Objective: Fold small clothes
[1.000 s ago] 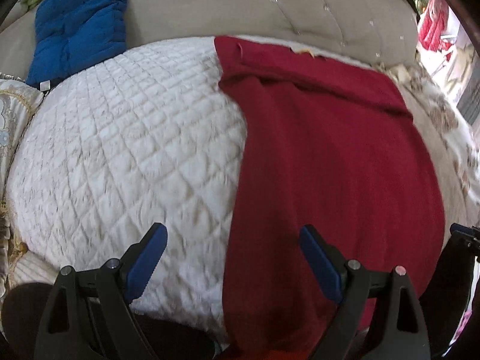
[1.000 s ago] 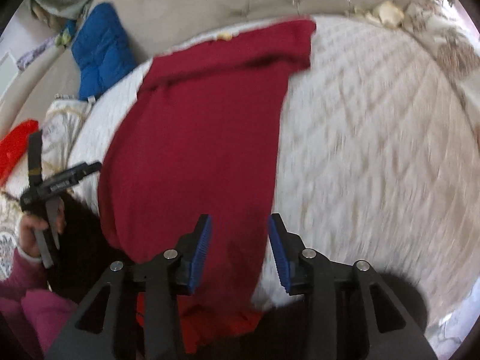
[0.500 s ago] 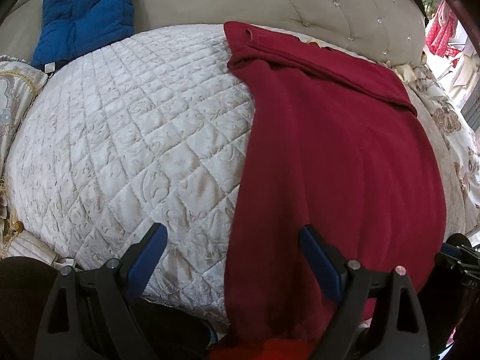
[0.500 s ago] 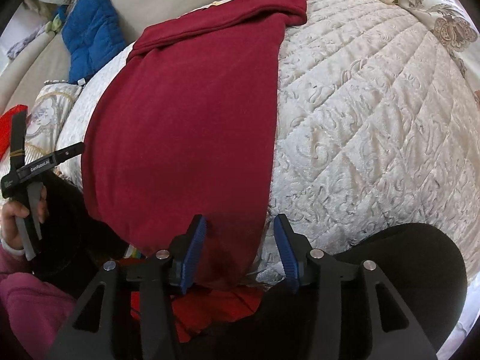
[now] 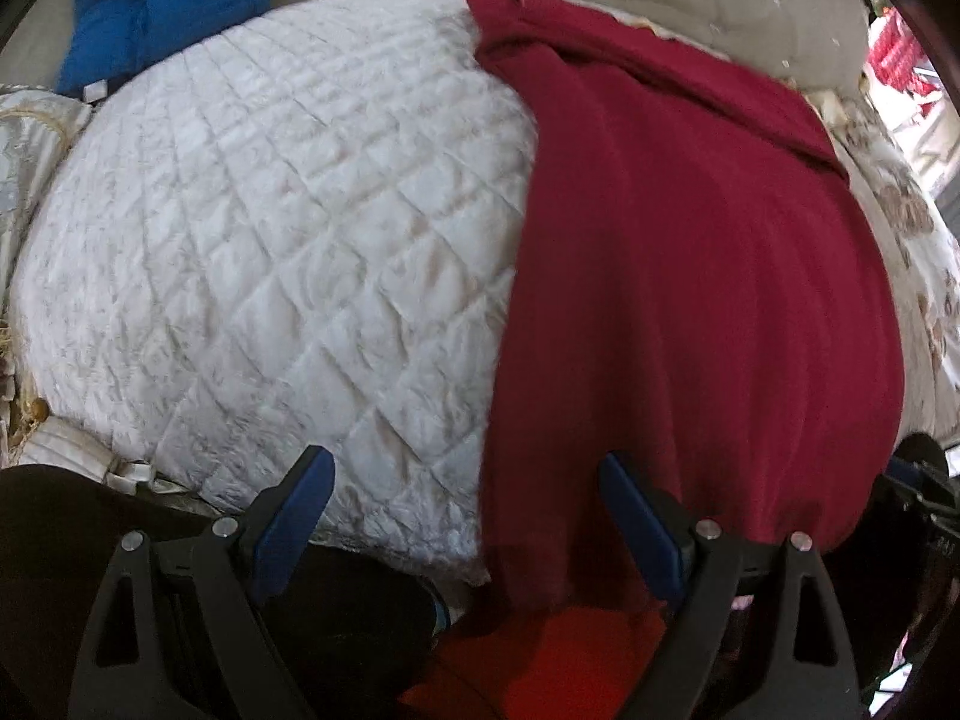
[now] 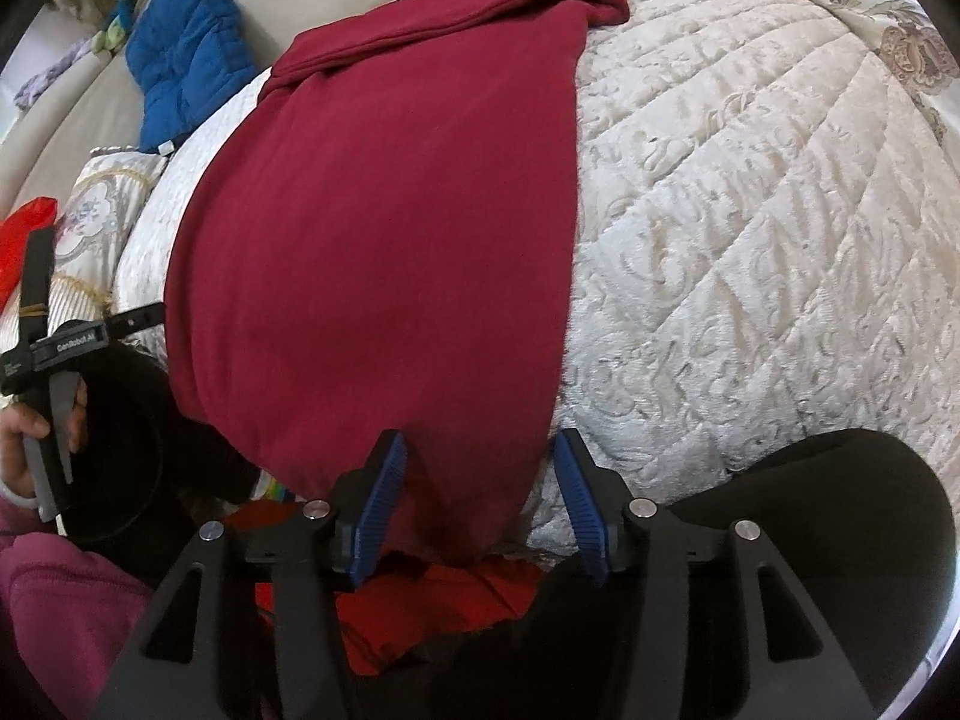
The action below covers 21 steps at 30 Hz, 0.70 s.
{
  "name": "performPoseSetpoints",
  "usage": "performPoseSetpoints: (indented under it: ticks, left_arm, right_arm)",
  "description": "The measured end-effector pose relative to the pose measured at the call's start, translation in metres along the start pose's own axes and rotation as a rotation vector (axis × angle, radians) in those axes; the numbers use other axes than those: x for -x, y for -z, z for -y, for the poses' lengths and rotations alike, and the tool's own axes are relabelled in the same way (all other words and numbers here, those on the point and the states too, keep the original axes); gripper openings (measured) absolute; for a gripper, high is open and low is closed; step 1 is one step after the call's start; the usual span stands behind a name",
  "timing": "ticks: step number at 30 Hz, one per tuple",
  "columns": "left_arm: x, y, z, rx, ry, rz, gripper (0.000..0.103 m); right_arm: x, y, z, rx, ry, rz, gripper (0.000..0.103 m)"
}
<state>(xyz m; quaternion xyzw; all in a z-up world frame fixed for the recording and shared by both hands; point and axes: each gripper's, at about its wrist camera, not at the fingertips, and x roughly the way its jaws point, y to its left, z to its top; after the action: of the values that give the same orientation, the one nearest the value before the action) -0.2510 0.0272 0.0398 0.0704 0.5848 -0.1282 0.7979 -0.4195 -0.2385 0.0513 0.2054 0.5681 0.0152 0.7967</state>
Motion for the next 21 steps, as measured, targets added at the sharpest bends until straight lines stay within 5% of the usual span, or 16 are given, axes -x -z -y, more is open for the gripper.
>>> performPoseSetpoints:
  ticks: [13, 14, 16, 18, 20, 21]
  left_arm:
    - [-0.026, 0.000, 0.010, -0.036, 0.033, -0.124, 0.089]
    - [-0.026, 0.000, 0.012, -0.042, 0.043, -0.125, 0.085]
    - [-0.022, 0.001, 0.017, -0.063, 0.081, -0.116, 0.058]
    - [-0.017, 0.003, 0.021, -0.092, 0.084, -0.102, 0.038]
    - [-0.011, 0.003, 0.019, -0.086, 0.102, -0.093, 0.024]
    - [-0.006, 0.002, 0.014, -0.063, 0.136, -0.095, 0.008]
  right_arm:
    - [-0.011, -0.005, -0.006, -0.011, 0.000, -0.014, 0.037]
    - [-0.012, -0.004, -0.006, -0.016, 0.006, -0.007, 0.037]
    - [-0.013, -0.004, -0.010, -0.010, 0.035, 0.002, 0.023]
    - [-0.011, -0.004, -0.010, 0.004, 0.066, 0.010, 0.000]
    - [-0.007, -0.004, -0.008, -0.012, -0.018, 0.018, 0.000]
    - [-0.003, -0.005, -0.008, -0.010, -0.034, 0.025, 0.000]
